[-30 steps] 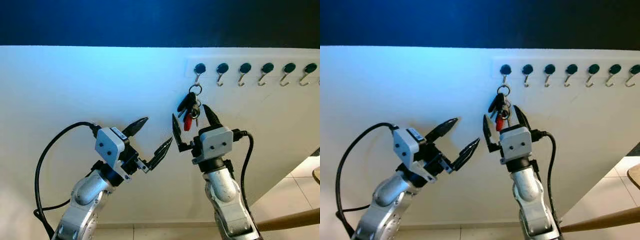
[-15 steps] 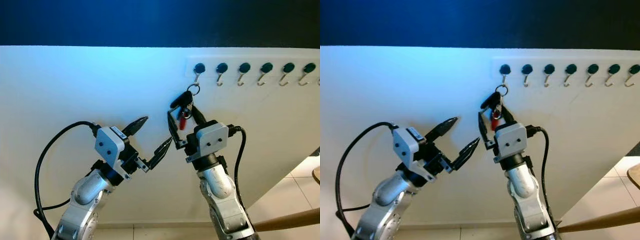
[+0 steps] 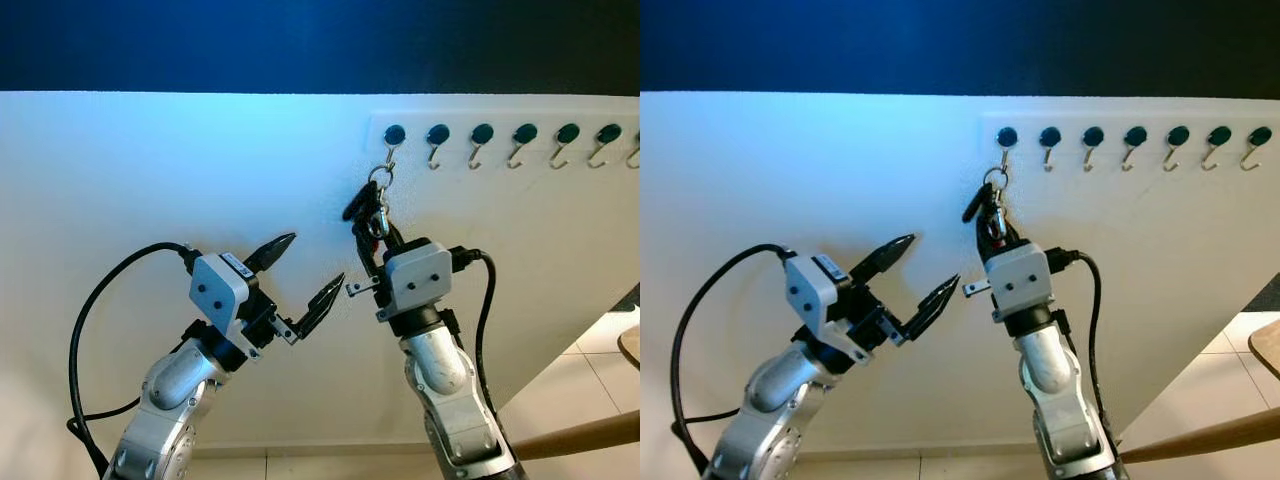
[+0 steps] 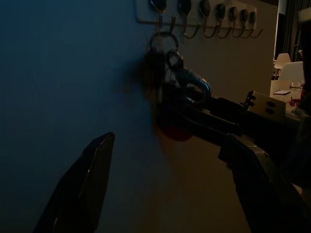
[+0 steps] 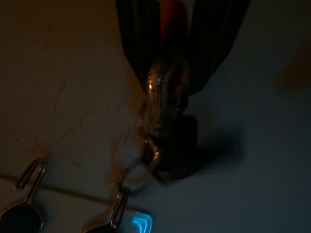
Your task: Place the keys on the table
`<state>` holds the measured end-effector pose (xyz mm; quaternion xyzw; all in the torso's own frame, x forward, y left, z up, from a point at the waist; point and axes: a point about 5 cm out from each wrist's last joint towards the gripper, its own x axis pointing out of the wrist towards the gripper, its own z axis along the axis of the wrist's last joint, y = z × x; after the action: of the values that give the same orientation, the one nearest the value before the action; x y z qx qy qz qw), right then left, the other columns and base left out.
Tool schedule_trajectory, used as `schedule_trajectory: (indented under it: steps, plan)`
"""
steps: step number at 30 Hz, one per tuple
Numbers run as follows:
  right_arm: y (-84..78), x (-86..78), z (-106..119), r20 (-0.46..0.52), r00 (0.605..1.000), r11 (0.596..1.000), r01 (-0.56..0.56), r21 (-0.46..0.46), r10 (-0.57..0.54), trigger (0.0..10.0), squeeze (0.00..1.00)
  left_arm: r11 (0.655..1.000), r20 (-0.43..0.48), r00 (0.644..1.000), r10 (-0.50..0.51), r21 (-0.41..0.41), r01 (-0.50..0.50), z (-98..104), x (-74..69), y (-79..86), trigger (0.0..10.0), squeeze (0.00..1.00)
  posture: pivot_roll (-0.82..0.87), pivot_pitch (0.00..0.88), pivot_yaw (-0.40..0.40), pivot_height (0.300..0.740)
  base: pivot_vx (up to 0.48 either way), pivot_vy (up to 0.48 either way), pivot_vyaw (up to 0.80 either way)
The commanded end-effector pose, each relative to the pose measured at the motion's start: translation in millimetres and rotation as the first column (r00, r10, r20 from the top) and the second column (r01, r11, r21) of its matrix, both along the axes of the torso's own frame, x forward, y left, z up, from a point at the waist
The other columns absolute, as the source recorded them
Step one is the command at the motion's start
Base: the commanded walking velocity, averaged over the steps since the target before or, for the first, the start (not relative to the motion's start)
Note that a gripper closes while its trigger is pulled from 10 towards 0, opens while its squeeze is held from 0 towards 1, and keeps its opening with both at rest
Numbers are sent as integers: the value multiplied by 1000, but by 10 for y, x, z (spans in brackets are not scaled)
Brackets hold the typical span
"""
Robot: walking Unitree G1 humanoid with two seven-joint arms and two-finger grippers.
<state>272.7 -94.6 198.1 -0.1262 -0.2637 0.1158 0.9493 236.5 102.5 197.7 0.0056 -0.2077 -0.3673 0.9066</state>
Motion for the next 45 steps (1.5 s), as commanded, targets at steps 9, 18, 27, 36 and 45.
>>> schedule_trajectory:
  steps: [9,18,27,36,45]
  plan:
    - [-18,-56,246,110,994,1000,2,26,-5,4941,0,1000,8,1000,-7,-10,7,22,-5,-9,10000,0,22,91,-9,740,0,0,0]
    - [12,-90,463,189,982,998,-15,66,3,4980,0,1000,12,1000,-10,-7,10,33,1,-9,10000,0,23,92,-5,740,0,0,0]
    - [84,-150,581,244,968,996,-66,64,49,5490,0,1000,12,1000,-13,-4,13,34,-8,-8,10000,0,26,94,-6,740,0,0,0]
    - [159,-215,629,276,956,992,-117,41,101,6510,0,1000,12,1000,-16,-4,16,31,-14,-10,10000,0,23,90,-5,740,0,0,0]
    - [211,-200,699,258,955,985,-164,47,147,8824,0,1000,5,1000,-27,2,27,9,-27,-20,10000,0,20,80,-8,740,0,0,0]
